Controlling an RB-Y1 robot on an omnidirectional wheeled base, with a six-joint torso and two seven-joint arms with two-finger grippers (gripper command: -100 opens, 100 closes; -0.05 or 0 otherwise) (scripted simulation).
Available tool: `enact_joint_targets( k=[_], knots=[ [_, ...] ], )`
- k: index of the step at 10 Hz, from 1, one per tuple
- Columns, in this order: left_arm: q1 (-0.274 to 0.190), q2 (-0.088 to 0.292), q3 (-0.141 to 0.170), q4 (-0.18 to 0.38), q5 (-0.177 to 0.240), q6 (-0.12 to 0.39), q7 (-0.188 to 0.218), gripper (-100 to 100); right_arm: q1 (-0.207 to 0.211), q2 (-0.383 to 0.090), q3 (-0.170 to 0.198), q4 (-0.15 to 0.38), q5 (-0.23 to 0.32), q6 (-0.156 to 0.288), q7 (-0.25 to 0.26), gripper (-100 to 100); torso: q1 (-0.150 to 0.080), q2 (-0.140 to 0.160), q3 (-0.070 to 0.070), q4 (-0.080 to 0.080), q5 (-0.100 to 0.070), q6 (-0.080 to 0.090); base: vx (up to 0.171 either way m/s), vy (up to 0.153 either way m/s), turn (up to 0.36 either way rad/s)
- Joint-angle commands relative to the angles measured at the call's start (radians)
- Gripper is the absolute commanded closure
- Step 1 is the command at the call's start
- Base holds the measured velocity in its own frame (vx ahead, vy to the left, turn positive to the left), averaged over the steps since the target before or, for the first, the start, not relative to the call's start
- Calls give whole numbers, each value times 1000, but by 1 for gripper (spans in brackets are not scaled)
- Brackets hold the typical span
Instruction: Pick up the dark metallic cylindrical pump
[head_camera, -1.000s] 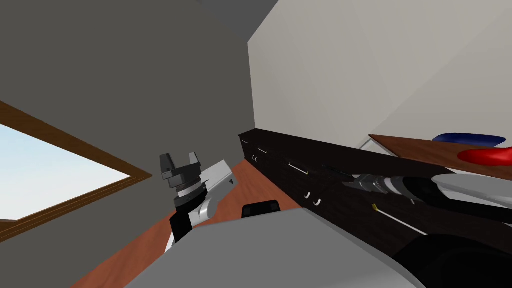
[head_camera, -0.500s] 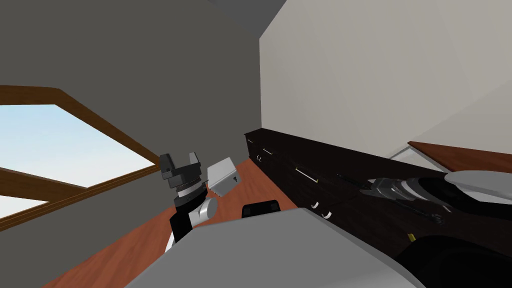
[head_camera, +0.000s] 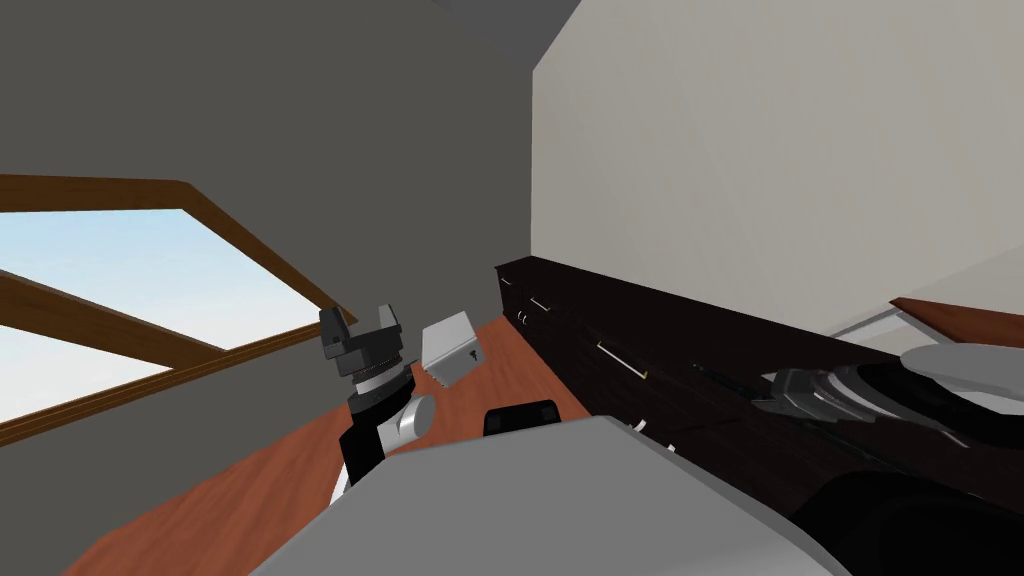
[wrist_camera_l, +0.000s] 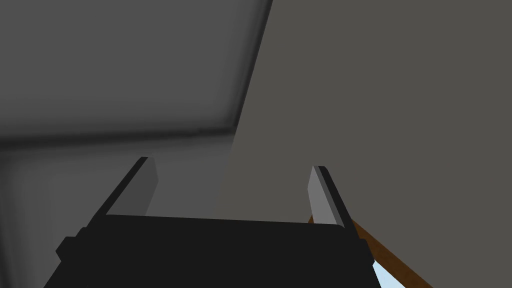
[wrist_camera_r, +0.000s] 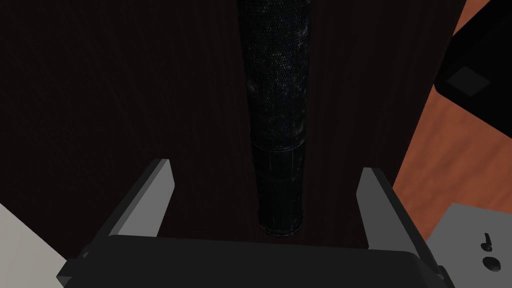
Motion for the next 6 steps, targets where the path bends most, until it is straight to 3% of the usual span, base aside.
enact_joint_targets(
  k=[1, 4, 6],
  knots=[
    [0, 0, 0, 0, 0, 0, 0, 0, 35, -1, -22, -13, 0, 5, 0, -100, 0, 0, 0, 0, 0, 0, 4, -16, -24],
    [0, 0, 0, 0, 0, 0, 0, 0, 69, -13, 23, -6, 26, -12, 3, -100, 2, 1, 0, 0, 1, -1, 1, -37, 115],
    [0, 0, 0, 0, 0, 0, 0, 0, 77, -12, 34, -4, 31, -15, 4, -100, 1, 1, 1, 0, 0, 0, -6, -35, 26]
  ],
)
